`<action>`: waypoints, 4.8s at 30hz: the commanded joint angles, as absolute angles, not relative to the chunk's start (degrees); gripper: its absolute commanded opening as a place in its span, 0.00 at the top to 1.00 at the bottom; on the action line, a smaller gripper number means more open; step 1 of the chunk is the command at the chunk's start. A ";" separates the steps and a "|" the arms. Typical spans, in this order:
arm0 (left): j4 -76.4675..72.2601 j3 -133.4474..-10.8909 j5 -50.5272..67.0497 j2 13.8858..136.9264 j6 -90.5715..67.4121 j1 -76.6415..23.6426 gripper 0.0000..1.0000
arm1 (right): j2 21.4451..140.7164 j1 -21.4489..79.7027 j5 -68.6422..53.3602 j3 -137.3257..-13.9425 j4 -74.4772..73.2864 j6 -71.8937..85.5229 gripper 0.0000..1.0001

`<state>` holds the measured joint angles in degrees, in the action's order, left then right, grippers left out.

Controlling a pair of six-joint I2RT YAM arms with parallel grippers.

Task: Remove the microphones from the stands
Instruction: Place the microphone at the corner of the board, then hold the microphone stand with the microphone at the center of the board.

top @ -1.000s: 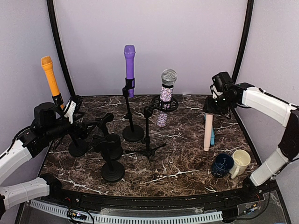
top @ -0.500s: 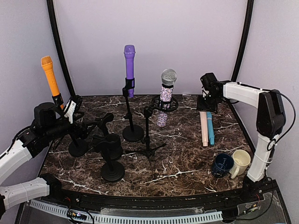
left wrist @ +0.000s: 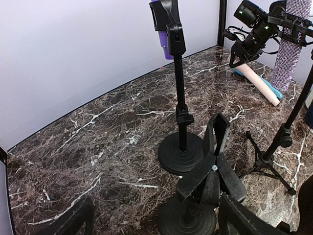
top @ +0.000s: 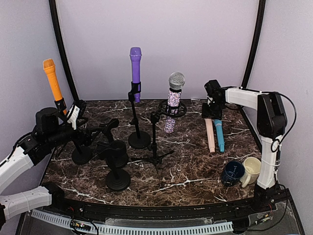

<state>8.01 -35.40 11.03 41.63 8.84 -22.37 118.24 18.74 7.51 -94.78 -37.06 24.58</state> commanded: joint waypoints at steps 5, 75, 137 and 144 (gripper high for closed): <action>7.79 -35.02 11.19 40.97 9.57 -22.24 0.11 | 121.70 18.72 11.47 -96.62 -35.95 23.41 0.62; 22.06 -70.26 8.81 57.72 5.15 -41.29 0.19 | 82.14 21.44 -9.53 -63.32 -17.77 25.87 0.02; 2.96 -66.75 13.23 80.98 -0.35 -51.90 0.70 | 73.02 26.10 -13.31 -47.84 -2.45 33.85 0.02; 1.01 -65.30 13.23 79.83 1.39 -51.92 0.87 | 72.71 26.10 -12.93 -47.64 -2.29 34.01 0.02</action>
<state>4.34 -66.65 12.78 81.45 -0.14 -51.70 74.35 25.58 -13.67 -48.29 -4.64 33.56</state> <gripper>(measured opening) 0.173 0.979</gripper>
